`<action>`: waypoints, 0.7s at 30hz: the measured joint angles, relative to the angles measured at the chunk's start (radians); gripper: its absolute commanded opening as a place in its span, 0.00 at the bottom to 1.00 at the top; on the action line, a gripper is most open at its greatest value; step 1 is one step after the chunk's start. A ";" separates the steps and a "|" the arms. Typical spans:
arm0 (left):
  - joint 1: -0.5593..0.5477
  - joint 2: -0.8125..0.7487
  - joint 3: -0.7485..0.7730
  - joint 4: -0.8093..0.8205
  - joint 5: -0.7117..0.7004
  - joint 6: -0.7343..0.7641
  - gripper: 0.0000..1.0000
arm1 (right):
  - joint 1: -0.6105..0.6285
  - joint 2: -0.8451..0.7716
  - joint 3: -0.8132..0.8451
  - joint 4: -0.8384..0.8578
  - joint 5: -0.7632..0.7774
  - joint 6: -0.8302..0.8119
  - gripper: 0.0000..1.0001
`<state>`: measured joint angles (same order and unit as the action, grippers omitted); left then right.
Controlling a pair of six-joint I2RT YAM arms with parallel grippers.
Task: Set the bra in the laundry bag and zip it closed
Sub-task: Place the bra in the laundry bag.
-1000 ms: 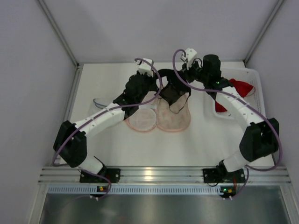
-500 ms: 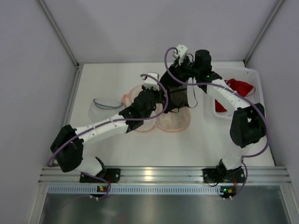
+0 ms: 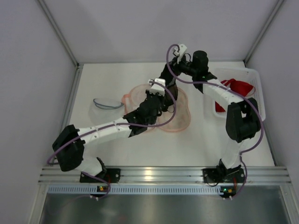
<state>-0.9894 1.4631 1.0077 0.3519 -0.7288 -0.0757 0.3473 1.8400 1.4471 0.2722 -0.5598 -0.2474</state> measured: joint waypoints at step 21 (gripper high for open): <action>-0.070 0.108 0.006 -0.152 0.092 0.211 0.00 | -0.024 -0.060 -0.390 0.216 0.112 0.130 0.00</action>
<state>-1.0595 1.5707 1.0134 0.1997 -0.6369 0.1349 0.3233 1.7805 1.0569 0.4881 -0.4477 -0.1177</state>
